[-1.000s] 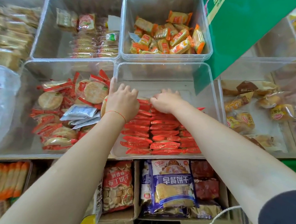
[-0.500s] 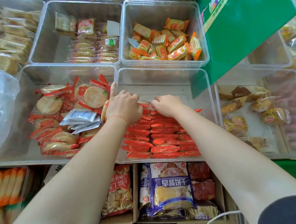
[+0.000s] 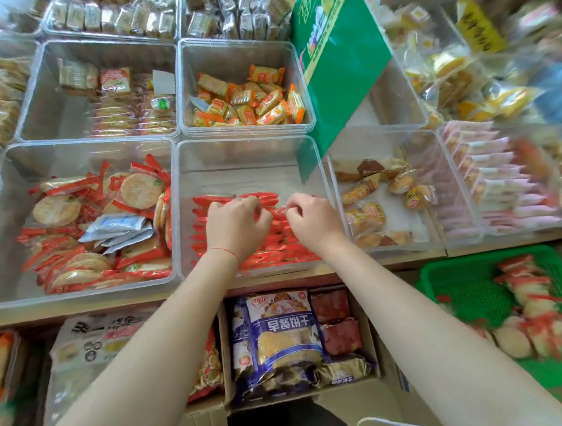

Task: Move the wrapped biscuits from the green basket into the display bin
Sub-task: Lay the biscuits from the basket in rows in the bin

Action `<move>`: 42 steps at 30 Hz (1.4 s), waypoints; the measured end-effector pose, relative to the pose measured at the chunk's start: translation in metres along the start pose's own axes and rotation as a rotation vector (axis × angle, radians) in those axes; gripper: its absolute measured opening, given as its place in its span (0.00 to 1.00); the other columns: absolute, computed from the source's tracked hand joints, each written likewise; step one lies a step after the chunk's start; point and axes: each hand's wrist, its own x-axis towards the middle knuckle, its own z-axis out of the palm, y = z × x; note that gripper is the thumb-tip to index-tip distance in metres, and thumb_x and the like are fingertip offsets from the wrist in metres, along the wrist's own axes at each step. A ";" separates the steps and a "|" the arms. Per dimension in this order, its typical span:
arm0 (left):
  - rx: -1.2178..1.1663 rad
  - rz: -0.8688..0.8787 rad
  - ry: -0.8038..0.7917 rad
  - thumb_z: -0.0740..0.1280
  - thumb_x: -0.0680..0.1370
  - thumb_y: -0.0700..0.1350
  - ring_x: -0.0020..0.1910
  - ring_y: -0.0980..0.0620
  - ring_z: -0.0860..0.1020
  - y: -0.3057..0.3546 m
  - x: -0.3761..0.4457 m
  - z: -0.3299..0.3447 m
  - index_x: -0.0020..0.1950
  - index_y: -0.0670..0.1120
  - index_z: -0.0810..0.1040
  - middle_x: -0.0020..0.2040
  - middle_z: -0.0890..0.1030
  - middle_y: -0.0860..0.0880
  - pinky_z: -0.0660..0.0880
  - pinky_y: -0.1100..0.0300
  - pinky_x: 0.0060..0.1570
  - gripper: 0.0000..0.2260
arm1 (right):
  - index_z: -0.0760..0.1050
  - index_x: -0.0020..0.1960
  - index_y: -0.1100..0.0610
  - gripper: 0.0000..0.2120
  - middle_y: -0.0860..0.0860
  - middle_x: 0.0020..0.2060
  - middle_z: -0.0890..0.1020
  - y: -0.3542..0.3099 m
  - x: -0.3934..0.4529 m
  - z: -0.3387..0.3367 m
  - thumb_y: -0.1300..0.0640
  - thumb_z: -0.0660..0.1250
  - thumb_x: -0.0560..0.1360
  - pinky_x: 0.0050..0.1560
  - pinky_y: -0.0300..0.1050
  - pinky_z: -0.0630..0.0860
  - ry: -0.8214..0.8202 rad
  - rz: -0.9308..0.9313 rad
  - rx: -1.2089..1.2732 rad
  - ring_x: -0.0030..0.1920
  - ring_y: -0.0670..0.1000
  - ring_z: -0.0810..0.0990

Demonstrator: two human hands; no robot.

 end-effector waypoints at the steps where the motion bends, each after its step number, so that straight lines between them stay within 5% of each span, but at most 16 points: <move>1: -0.037 -0.019 -0.045 0.61 0.77 0.51 0.41 0.43 0.78 0.016 -0.009 -0.003 0.38 0.46 0.74 0.39 0.82 0.47 0.67 0.54 0.44 0.12 | 0.79 0.47 0.55 0.10 0.52 0.39 0.81 0.007 -0.014 -0.011 0.58 0.59 0.77 0.37 0.44 0.69 -0.017 0.034 0.007 0.40 0.53 0.77; 4: -0.130 -0.070 -0.196 0.61 0.77 0.52 0.43 0.44 0.79 0.062 -0.028 -0.005 0.44 0.48 0.81 0.41 0.82 0.48 0.75 0.55 0.41 0.12 | 0.78 0.44 0.54 0.09 0.51 0.38 0.81 0.036 -0.045 -0.043 0.58 0.59 0.76 0.40 0.48 0.75 -0.041 0.135 0.014 0.41 0.54 0.78; 9: -0.196 0.011 -0.259 0.62 0.76 0.50 0.36 0.45 0.76 0.135 -0.047 0.020 0.35 0.48 0.77 0.34 0.79 0.49 0.66 0.59 0.32 0.12 | 0.75 0.38 0.50 0.09 0.52 0.40 0.83 0.105 -0.073 -0.075 0.56 0.58 0.75 0.45 0.50 0.78 -0.061 0.264 0.010 0.43 0.56 0.79; 19: -0.136 -0.047 -0.469 0.60 0.77 0.51 0.39 0.46 0.77 0.324 -0.061 0.192 0.42 0.49 0.79 0.38 0.79 0.49 0.70 0.58 0.33 0.10 | 0.77 0.41 0.56 0.10 0.54 0.37 0.82 0.351 -0.110 -0.139 0.55 0.59 0.75 0.41 0.49 0.76 -0.137 0.337 0.123 0.40 0.58 0.80; 24: -0.107 -0.121 -0.572 0.62 0.77 0.50 0.46 0.44 0.79 0.424 -0.067 0.289 0.47 0.47 0.82 0.45 0.83 0.47 0.75 0.56 0.44 0.11 | 0.76 0.54 0.56 0.09 0.55 0.54 0.77 0.497 -0.122 -0.177 0.56 0.60 0.78 0.51 0.50 0.74 -0.186 0.404 0.006 0.54 0.58 0.76; 28: -0.135 -0.197 -0.693 0.61 0.77 0.49 0.48 0.46 0.80 0.483 -0.078 0.342 0.52 0.48 0.82 0.49 0.83 0.48 0.78 0.55 0.49 0.11 | 0.69 0.67 0.57 0.22 0.59 0.64 0.68 0.578 -0.125 -0.204 0.56 0.67 0.75 0.62 0.53 0.69 -0.032 0.492 -0.226 0.66 0.60 0.67; 34: -0.158 -0.309 -0.754 0.60 0.78 0.49 0.47 0.48 0.79 0.524 -0.077 0.383 0.54 0.50 0.82 0.51 0.83 0.49 0.77 0.56 0.48 0.12 | 0.64 0.70 0.60 0.29 0.58 0.66 0.70 0.646 -0.115 -0.219 0.56 0.70 0.73 0.64 0.56 0.68 -0.104 0.462 -0.198 0.67 0.60 0.69; 39: -0.143 -0.385 -0.745 0.59 0.79 0.49 0.46 0.47 0.79 0.538 -0.076 0.392 0.54 0.48 0.81 0.48 0.82 0.48 0.77 0.55 0.46 0.12 | 0.69 0.67 0.57 0.28 0.57 0.64 0.71 0.670 -0.106 -0.221 0.45 0.70 0.73 0.61 0.55 0.67 -0.326 0.381 -0.321 0.64 0.59 0.72; 42: -0.154 -0.446 -0.744 0.59 0.79 0.48 0.41 0.47 0.81 0.544 -0.080 0.395 0.51 0.48 0.81 0.43 0.83 0.48 0.79 0.53 0.44 0.11 | 0.72 0.67 0.55 0.25 0.57 0.68 0.68 0.672 -0.110 -0.218 0.44 0.68 0.74 0.64 0.55 0.65 -0.473 0.296 -0.483 0.69 0.59 0.65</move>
